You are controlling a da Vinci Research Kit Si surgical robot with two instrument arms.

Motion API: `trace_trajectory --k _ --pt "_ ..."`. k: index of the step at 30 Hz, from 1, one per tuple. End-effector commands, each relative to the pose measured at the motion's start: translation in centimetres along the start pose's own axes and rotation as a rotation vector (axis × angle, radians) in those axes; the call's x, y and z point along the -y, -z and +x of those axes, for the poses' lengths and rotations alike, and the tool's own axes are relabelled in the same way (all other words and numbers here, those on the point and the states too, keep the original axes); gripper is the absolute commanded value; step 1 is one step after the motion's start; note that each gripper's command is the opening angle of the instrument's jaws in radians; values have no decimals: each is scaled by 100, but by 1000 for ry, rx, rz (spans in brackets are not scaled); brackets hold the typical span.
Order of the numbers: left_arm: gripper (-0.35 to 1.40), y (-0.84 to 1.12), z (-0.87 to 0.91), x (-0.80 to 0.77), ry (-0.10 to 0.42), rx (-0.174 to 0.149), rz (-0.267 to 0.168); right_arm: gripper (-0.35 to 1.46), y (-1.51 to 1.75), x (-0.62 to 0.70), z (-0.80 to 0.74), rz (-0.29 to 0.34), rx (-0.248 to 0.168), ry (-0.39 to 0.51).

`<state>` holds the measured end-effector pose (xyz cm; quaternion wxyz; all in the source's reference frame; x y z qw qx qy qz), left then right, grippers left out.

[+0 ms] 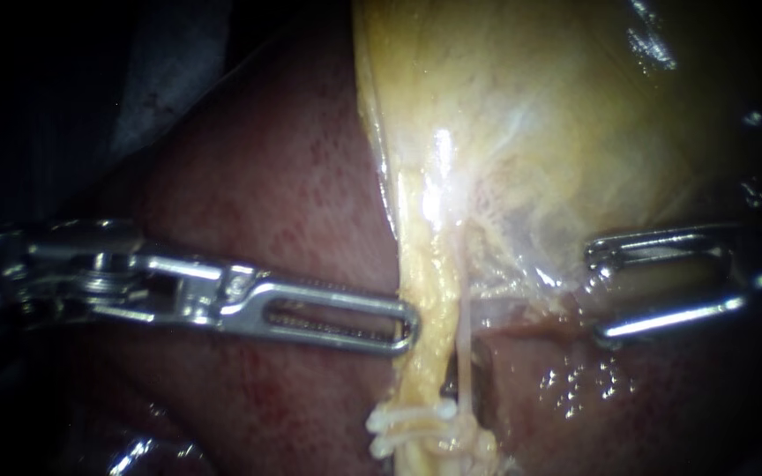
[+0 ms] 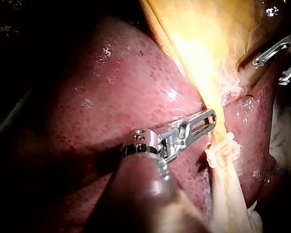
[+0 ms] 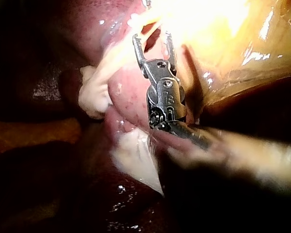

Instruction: Going back second clip left tube

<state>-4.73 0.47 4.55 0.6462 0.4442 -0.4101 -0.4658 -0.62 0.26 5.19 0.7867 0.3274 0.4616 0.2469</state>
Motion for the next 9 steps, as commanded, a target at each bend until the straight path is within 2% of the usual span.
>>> trace_trajectory --k 1,9 --pt "-35 1 0 0 1 -1 0 48 0 0 0 0 0 0" --pt "-35 1 0 1 1 -1 1 48 1 1 1 1 0 -1"
